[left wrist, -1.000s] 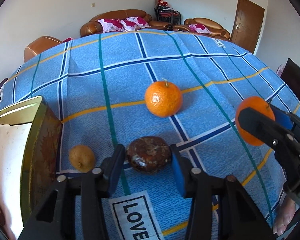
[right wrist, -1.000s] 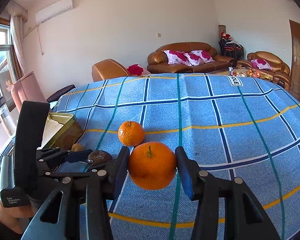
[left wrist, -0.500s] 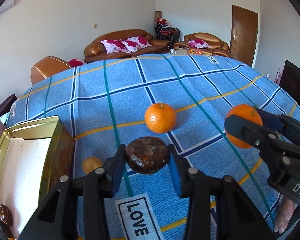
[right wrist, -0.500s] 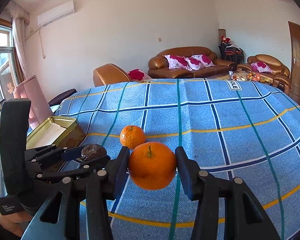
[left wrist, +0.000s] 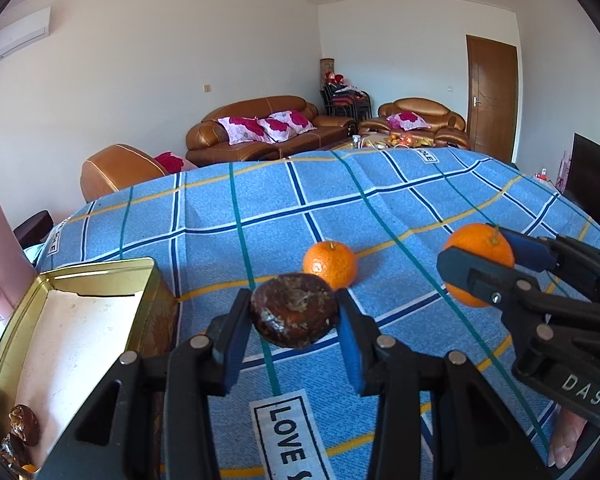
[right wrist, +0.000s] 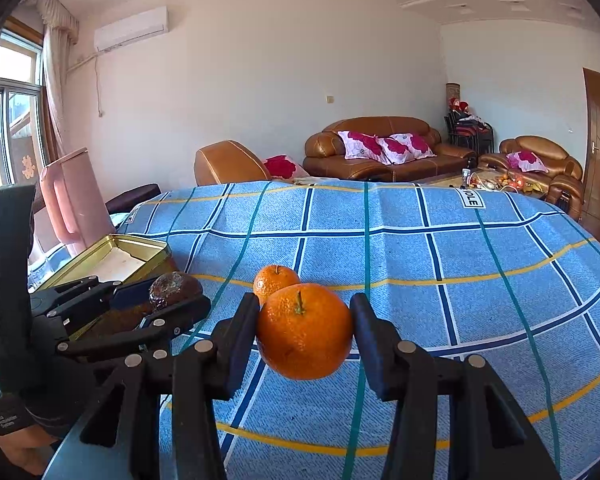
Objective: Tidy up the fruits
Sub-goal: 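Carry the mangosteen in the left tool and orange in the right tool over the tin tray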
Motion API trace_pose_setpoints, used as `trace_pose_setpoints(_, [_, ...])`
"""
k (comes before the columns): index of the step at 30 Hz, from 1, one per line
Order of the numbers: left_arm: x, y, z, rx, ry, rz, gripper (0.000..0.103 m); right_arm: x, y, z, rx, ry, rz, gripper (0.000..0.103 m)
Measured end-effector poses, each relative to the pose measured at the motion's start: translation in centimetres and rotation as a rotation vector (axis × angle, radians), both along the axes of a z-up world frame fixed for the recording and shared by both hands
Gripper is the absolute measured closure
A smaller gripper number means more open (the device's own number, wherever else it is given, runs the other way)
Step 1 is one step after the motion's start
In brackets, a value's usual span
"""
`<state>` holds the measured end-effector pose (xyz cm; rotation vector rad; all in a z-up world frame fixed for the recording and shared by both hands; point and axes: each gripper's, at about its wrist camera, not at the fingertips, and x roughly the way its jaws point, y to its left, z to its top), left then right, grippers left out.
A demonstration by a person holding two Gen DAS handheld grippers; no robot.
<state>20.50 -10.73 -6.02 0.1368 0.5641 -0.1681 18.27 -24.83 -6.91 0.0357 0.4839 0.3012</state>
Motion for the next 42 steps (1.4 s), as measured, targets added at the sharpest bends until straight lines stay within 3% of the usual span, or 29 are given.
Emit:
trace_pose_setpoints(23, [-4.0,1.0,1.4,-0.03,-0.158,0.035,0.061,-2.7,0.9,0.9,-0.04,-0.122,0.041,0.054])
trace_pose_setpoints(42, [-6.1,2.0,1.7,-0.045,-0.207,0.054,0.061,-4.8,1.7,1.2,-0.045,-0.187,0.069,0.054])
